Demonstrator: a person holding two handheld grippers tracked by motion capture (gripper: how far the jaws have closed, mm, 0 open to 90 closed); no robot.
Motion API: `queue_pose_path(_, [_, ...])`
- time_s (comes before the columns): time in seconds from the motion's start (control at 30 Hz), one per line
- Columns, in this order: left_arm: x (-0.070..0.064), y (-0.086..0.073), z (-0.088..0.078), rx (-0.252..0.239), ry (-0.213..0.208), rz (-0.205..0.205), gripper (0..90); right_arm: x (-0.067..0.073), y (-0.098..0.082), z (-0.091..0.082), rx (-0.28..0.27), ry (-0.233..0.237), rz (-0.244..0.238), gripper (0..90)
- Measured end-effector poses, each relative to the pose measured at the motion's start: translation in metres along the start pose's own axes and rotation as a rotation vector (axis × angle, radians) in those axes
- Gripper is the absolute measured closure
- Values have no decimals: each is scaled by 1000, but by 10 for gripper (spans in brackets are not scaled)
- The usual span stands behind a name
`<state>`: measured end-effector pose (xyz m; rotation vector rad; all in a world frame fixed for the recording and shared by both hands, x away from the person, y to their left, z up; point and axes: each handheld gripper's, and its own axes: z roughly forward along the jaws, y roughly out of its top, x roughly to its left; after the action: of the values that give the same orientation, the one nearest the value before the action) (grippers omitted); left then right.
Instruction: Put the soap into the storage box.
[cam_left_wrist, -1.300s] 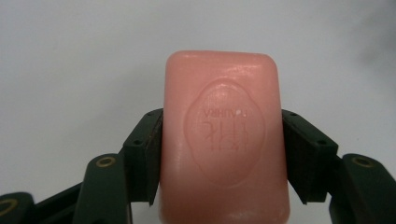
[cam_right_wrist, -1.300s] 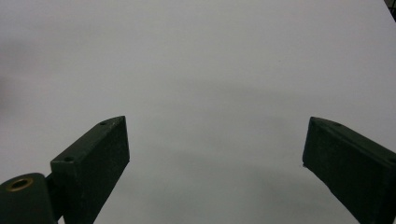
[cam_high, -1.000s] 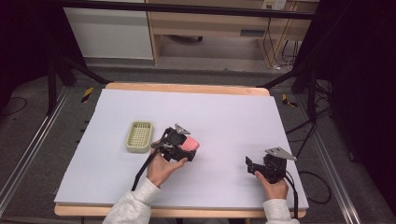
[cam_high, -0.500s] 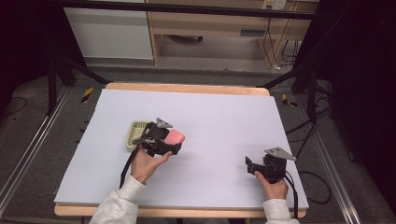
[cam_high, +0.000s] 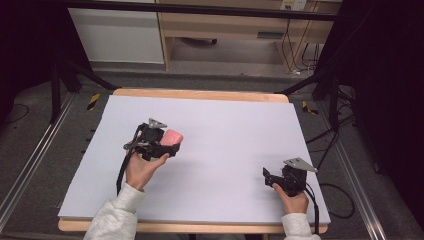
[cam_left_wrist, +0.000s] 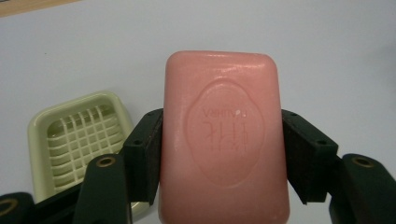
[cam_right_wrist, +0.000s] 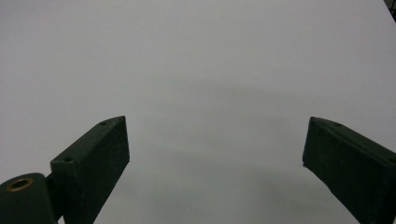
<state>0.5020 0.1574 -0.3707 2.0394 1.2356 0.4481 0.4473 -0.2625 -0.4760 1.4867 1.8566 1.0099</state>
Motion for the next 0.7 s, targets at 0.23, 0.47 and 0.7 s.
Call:
queue_pose_path(0.23, [11,-1,0,-3,17,-17,370,1,0,0,-2,-3,-4,76])
queue_pose_path(0.47, [19,-3,2,3,32,-28,371,1,0,1,-2,-2,-9,76])
queue_pose_path(0.7, [32,-5,7,16,71,-53,371,1,0,1,0,-1,-7,76])
